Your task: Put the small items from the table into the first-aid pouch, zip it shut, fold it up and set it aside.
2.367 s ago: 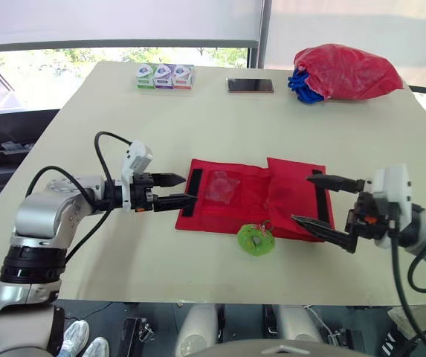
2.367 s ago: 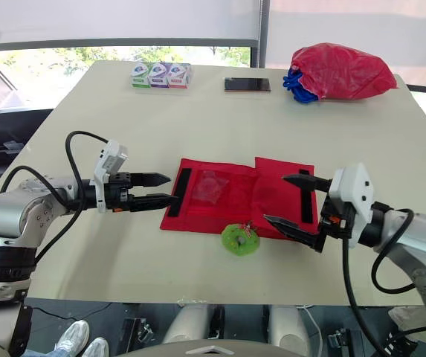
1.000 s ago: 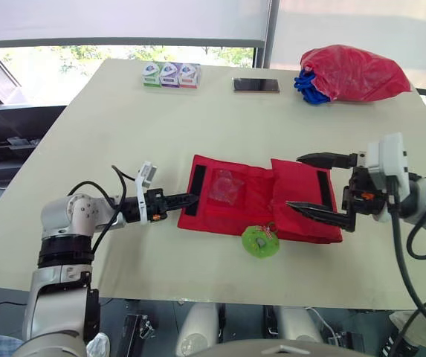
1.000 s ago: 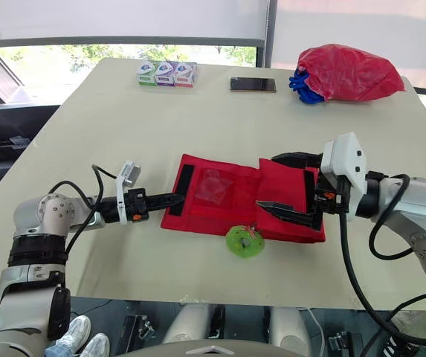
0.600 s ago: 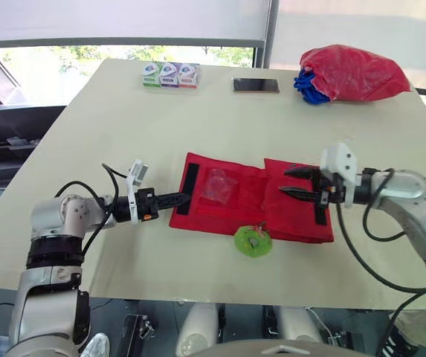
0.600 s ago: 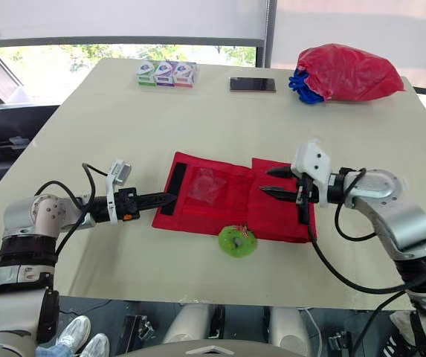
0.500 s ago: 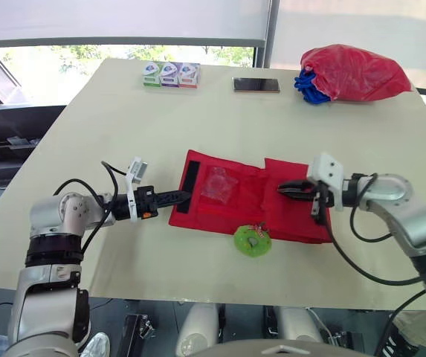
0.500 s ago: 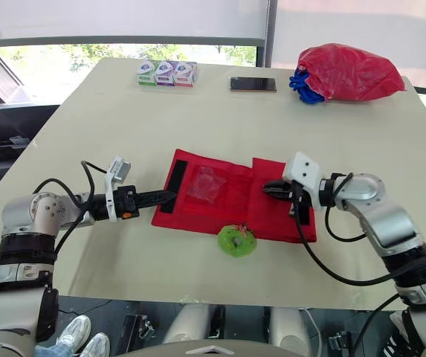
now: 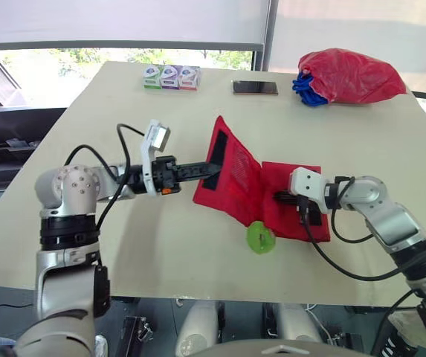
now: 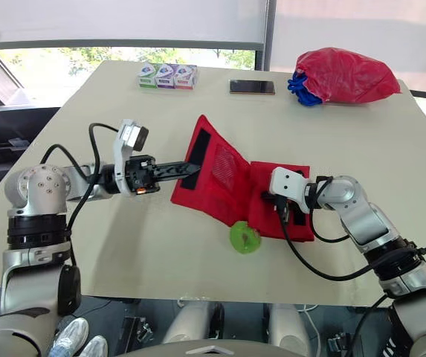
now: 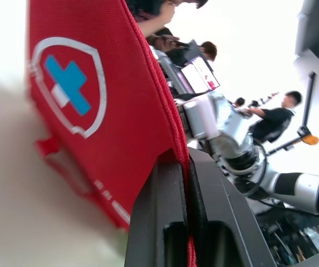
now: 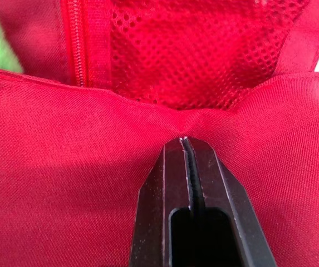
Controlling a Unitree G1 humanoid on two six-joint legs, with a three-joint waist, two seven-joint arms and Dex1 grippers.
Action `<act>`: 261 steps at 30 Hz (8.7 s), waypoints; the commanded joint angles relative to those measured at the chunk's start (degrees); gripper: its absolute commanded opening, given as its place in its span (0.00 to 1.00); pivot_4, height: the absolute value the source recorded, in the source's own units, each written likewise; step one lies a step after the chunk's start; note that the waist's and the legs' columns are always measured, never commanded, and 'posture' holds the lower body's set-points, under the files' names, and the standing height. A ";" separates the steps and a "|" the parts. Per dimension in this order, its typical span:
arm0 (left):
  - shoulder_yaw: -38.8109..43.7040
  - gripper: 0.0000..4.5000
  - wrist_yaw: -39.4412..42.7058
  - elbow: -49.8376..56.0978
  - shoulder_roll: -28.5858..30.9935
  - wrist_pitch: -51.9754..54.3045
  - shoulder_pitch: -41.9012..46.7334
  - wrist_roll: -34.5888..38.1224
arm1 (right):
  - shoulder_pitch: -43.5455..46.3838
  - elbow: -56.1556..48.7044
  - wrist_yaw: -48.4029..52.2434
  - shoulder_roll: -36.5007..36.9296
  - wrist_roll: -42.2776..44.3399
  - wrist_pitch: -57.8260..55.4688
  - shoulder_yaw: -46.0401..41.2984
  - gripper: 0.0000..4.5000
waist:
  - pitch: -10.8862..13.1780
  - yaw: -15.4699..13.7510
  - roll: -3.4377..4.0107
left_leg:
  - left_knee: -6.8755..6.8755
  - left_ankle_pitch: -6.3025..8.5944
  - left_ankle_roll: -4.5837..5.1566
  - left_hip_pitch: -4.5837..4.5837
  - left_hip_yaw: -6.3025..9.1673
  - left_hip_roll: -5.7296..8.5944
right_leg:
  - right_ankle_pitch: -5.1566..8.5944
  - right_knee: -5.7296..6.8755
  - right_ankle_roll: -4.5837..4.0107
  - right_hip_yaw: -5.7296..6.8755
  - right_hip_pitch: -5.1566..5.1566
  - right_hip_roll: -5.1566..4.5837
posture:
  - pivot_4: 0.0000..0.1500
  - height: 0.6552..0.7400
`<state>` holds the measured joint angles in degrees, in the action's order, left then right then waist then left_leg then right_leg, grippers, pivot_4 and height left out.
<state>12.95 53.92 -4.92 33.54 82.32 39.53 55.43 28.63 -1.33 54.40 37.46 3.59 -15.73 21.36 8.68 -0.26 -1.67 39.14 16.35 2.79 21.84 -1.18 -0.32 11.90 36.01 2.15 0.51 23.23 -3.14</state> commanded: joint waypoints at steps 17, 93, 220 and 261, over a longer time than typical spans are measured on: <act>-20.73 0.00 16.71 -14.37 -7.36 -16.18 14.94 -10.52 | -13.42 -25.06 -2.29 4.39 25.00 -17.27 -32.24 0.01 | 0.20 -0.73 0.30 | 0.00 0.00 0.01 0.57 0.06 0.08 | -0.02 -0.14 0.03 0.08 0.36 0.04 | 1.00 1.00; -31.30 0.59 14.34 -43.69 -40.65 -77.87 20.05 -51.71 | -68.09 -30.08 4.52 -3.15 39.40 -2.22 -75.80 1.00 | 0.10 -0.82 0.52 | 0.22 0.21 0.46 0.79 0.17 0.11 | 0.06 -0.25 0.50 -0.11 0.38 0.21 | 1.00 1.00; -11.48 1.00 18.84 9.83 6.90 -45.86 6.54 -20.58 | 7.80 16.05 -51.31 -21.47 43.12 -25.48 -58.73 0.01 | -0.04 0.91 0.83 | 0.11 0.16 0.36 0.61 -0.07 0.04 | -0.23 -0.09 0.52 -0.45 0.42 0.46 | 1.00 1.00; -1.47 1.00 4.26 19.61 6.63 -60.42 -35.78 -26.50 | -46.40 -17.87 0.75 4.04 33.04 4.77 -50.05 0.99 | -0.03 0.77 1.01 | -0.20 0.23 0.46 0.08 -0.44 -0.10 | 0.08 -0.14 0.51 -0.90 0.25 0.26 | 1.00 1.00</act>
<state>9.28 58.48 12.20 39.87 23.76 4.90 28.54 -17.27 -19.43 49.94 40.24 36.68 -14.66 -25.34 8.65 0.51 -0.66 38.94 16.59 3.25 21.93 -1.67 -0.42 11.97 35.85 2.65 -0.42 23.50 -2.93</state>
